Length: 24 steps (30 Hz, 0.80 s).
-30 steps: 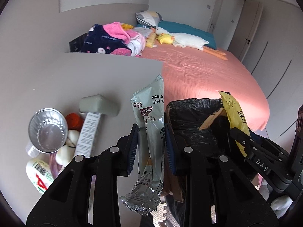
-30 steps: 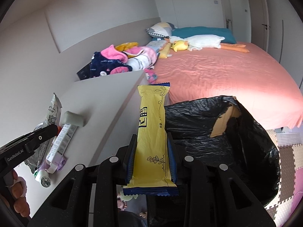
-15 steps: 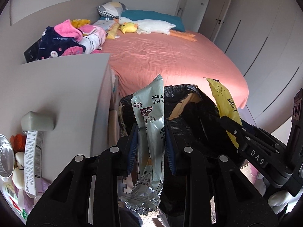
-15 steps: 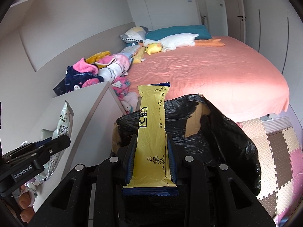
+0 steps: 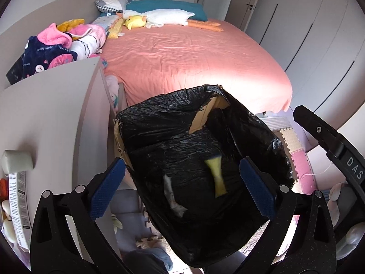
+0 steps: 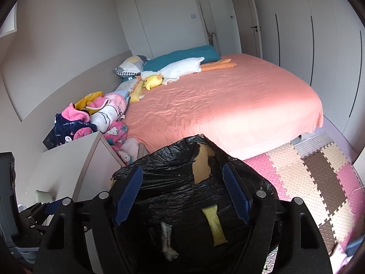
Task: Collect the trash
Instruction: 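Move both grippers back over the desk toward the foil tray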
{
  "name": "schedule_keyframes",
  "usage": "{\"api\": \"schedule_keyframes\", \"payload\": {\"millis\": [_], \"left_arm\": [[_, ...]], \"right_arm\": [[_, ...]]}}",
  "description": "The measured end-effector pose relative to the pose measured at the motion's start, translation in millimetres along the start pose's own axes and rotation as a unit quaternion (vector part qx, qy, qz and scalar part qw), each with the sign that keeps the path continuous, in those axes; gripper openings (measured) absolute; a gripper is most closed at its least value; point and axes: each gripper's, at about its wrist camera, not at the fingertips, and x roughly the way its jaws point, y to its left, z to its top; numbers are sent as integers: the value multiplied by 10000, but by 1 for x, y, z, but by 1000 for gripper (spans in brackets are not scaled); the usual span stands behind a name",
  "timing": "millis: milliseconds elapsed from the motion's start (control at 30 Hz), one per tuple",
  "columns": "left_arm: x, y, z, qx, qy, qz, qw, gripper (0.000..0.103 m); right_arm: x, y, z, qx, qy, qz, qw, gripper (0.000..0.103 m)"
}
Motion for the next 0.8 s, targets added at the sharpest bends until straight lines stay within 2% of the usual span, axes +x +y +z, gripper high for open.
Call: {"api": "schedule_keyframes", "payload": {"millis": [100,533,800], "left_arm": [[-4,6,-2,-42,-60,129,9999,97],[-20,41,-14,-353,-199,258,9988,97],[-35,63,-31,-430,-249,526,9974,97]], "right_arm": [[1,2,-2,-19,43,30,10000,74],[0,41,-13,-390,149,288,9987,74],[-1,82,-24,-745,275,621,9949,73]]}}
